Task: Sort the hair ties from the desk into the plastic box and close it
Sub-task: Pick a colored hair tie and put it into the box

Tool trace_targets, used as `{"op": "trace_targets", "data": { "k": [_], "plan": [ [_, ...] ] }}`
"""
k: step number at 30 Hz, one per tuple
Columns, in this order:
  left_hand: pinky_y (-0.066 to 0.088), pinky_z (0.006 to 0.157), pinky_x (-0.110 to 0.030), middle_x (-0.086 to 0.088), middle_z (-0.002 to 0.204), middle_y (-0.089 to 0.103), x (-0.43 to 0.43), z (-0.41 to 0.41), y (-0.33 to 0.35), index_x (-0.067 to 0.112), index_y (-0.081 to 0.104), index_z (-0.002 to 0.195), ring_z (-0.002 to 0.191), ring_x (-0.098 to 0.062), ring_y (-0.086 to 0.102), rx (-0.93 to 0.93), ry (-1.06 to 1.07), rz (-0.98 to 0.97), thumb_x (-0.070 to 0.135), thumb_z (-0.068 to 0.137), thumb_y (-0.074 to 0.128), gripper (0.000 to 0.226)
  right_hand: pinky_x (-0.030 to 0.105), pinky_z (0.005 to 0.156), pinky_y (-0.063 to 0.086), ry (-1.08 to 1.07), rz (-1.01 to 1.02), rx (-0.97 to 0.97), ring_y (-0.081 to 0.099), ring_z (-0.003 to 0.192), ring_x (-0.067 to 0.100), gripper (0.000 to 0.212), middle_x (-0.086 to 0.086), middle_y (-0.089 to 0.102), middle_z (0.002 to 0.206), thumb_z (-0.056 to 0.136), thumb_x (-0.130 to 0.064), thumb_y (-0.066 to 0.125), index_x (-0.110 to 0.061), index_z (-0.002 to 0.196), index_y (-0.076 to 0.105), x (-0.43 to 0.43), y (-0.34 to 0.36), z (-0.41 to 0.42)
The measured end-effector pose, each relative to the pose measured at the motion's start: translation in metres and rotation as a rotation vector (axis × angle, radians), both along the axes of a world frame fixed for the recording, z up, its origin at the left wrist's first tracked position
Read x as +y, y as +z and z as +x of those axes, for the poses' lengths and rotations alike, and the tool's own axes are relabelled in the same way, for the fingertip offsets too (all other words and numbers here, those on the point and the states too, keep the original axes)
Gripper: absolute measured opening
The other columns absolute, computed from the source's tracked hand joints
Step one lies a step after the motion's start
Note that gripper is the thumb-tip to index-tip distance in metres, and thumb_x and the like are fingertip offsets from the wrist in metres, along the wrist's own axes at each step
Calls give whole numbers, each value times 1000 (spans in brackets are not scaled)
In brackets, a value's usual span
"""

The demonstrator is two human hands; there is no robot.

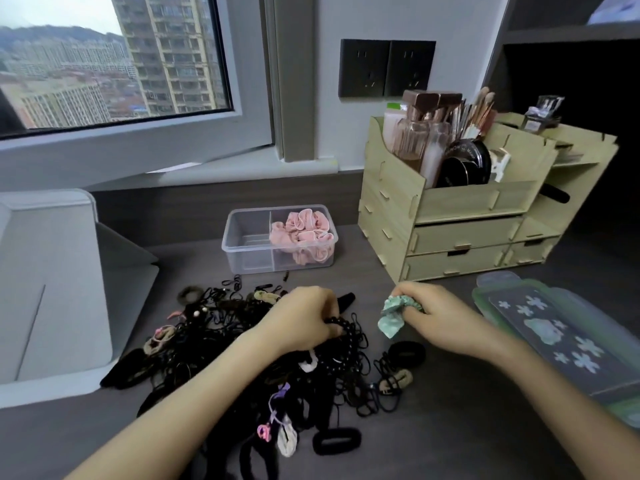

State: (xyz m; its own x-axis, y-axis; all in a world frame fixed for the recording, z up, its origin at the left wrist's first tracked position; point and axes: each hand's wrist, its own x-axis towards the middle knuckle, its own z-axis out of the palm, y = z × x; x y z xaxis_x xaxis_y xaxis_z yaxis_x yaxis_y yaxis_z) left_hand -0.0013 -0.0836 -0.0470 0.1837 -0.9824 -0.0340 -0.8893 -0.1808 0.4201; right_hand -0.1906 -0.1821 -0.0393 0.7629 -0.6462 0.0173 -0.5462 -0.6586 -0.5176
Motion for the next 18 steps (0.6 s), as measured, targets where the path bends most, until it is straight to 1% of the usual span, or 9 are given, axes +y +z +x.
{"op": "trace_targets", "data": {
  "k": [4,6,9,10,11,13,14,16,18],
  "plan": [
    [40,68,-26,8,74,55,10,19,15,21,52,75,73,-14,52,155,106,-59,29,77,71,21,26,69,42,39,57,-49,54,74,3,17,-10,59,78,94,-16,47,-29,85,55,8,-6,2],
    [39,64,-26,6,68,54,15,30,24,16,55,75,65,-13,49,324,148,-89,27,77,73,22,28,75,45,36,67,-102,58,81,5,16,-10,64,85,94,-18,48,-30,88,57,10,-5,10],
    [40,66,-29,-4,68,55,22,44,41,4,59,77,64,-17,48,589,228,-180,22,77,74,23,29,82,46,20,88,-154,61,90,8,16,-7,68,95,93,-18,50,-21,98,65,9,-3,30],
    [41,67,-31,-6,70,56,23,49,46,-1,60,81,65,-18,49,624,247,-199,21,78,74,25,28,79,47,15,92,-159,61,87,8,17,-6,68,92,93,-18,49,-18,97,66,8,-1,36],
    [43,66,-29,-6,70,58,23,54,51,-2,61,83,65,-18,51,624,263,-200,21,79,73,26,26,71,47,9,112,-161,60,78,8,16,-5,67,85,94,-17,49,-18,94,65,6,2,43],
    [49,56,-22,-3,69,64,22,62,58,3,61,81,57,-12,56,651,279,-174,20,82,69,19,20,52,43,-6,265,-179,57,59,10,18,-2,62,72,96,-16,45,-17,88,61,2,8,55],
    [50,50,-20,-3,67,67,20,65,61,6,59,79,52,-11,58,692,287,-152,18,84,66,15,19,46,42,-13,377,-205,57,54,12,19,2,62,70,97,-15,43,-17,86,59,-1,11,61],
    [50,42,-20,-6,64,70,15,71,64,9,53,77,41,-12,57,731,320,-123,15,89,61,15,20,38,42,-42,589,-270,58,48,13,19,9,64,71,98,-14,41,-16,86,55,-8,17,74],
    [49,38,-20,-13,69,70,6,78,66,8,49,79,36,-12,57,721,375,-122,13,91,57,15,19,34,40,-101,704,-333,56,41,12,17,11,64,68,98,-12,42,-11,85,54,-17,21,88]
  ]
}}
